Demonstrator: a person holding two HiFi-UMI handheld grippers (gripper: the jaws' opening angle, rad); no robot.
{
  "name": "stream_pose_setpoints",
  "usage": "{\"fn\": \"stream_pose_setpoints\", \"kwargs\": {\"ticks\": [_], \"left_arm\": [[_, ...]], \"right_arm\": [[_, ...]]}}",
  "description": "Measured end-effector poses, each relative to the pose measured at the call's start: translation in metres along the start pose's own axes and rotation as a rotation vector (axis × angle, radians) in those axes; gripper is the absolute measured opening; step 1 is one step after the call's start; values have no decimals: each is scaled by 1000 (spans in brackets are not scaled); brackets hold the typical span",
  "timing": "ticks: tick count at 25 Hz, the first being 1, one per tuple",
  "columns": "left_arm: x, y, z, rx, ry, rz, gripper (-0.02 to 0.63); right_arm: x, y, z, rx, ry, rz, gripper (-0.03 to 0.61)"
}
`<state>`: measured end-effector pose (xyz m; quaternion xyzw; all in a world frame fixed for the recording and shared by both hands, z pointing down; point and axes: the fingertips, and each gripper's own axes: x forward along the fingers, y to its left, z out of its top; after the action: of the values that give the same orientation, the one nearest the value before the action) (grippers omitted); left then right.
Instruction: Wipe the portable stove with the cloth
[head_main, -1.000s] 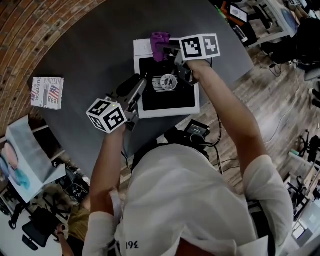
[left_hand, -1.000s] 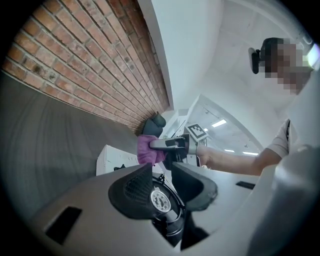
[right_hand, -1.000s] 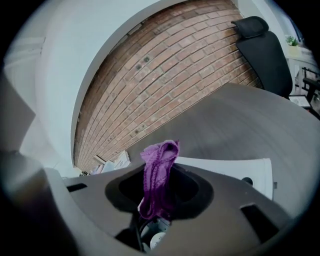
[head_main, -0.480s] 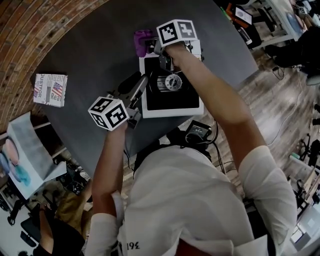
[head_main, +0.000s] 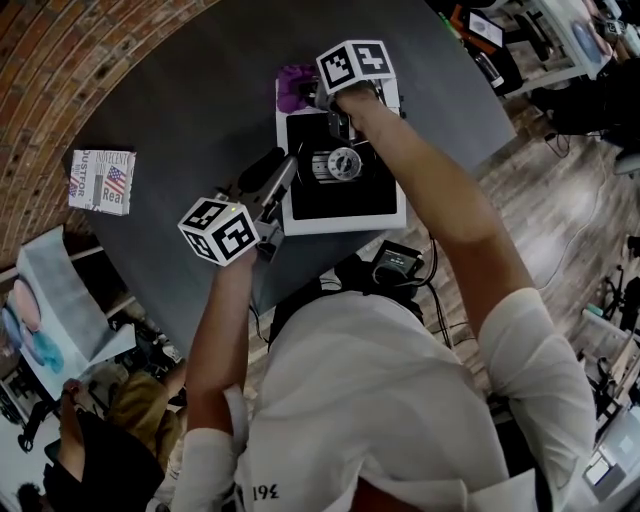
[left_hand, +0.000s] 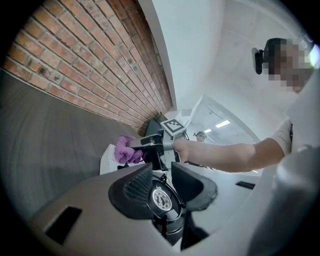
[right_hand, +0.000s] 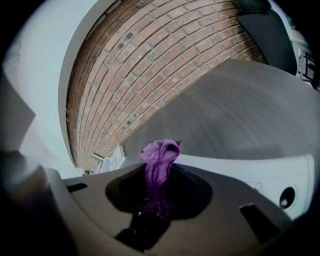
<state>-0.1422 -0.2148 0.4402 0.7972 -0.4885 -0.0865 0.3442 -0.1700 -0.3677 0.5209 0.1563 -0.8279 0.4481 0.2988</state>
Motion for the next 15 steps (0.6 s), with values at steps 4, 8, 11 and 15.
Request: {"fn": "stream_pose_setpoints", "kwargs": {"ticks": [4, 8, 11, 15], "left_arm": [[5, -5, -2, 5, 8, -9, 115], [8, -10, -5, 7, 18, -17, 114], [8, -13, -7, 9, 22, -18, 114], [9, -16, -9, 12, 22, -20, 115]], "right_arm": [[-9, -7, -6, -14, 6, -4, 118], [-15, -10, -11, -27, 13, -4, 118], [-20, -13, -16, -40, 23, -7, 118], [-26, -15, -22, -57, 29, -13, 117]]}}
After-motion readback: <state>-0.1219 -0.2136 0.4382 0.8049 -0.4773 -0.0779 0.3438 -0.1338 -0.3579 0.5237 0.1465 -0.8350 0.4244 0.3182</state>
